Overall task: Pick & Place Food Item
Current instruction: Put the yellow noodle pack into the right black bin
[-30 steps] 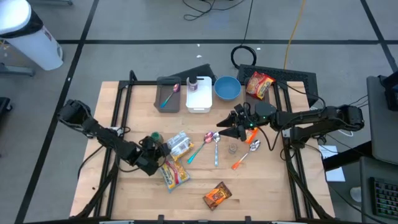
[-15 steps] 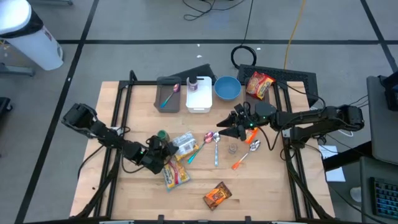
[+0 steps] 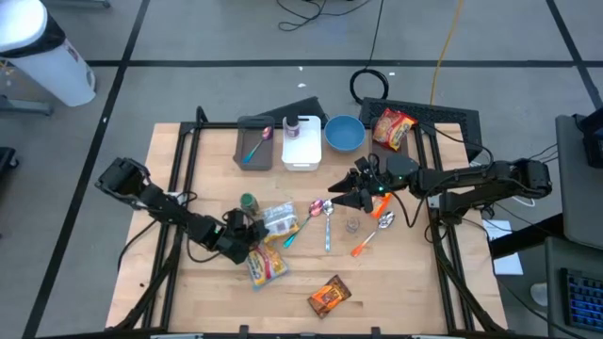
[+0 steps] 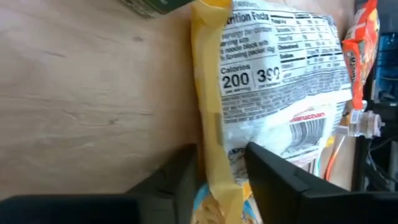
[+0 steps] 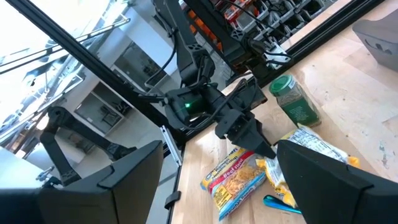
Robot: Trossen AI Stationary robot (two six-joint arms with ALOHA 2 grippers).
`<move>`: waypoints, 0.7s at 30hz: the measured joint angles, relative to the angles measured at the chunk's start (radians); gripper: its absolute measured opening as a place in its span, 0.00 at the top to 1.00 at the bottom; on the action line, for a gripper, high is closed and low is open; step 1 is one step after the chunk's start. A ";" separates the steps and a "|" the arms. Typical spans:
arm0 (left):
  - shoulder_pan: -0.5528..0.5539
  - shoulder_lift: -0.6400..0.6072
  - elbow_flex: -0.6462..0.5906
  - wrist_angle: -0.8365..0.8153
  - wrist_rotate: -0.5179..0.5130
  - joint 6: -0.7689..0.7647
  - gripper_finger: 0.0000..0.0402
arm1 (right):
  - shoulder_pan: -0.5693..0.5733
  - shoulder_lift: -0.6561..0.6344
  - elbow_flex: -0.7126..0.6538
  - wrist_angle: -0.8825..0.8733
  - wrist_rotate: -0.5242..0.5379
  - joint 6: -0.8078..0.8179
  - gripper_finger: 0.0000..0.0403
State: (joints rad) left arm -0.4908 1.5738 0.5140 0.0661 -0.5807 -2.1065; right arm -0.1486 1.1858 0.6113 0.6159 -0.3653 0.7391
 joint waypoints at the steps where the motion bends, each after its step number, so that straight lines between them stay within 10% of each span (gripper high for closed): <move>1: 0.000 0.000 0.000 0.002 -0.001 0.001 0.69 | 0.000 0.000 0.000 0.000 0.000 0.000 0.23; 21: 0.009 0.000 0.000 0.178 -0.045 0.206 0.98 | 0.000 0.000 0.000 -0.008 -0.003 -0.026 0.23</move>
State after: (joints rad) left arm -0.4820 1.5738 0.5140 0.2441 -0.6262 -1.9002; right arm -0.1486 1.1858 0.6113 0.6083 -0.3679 0.7132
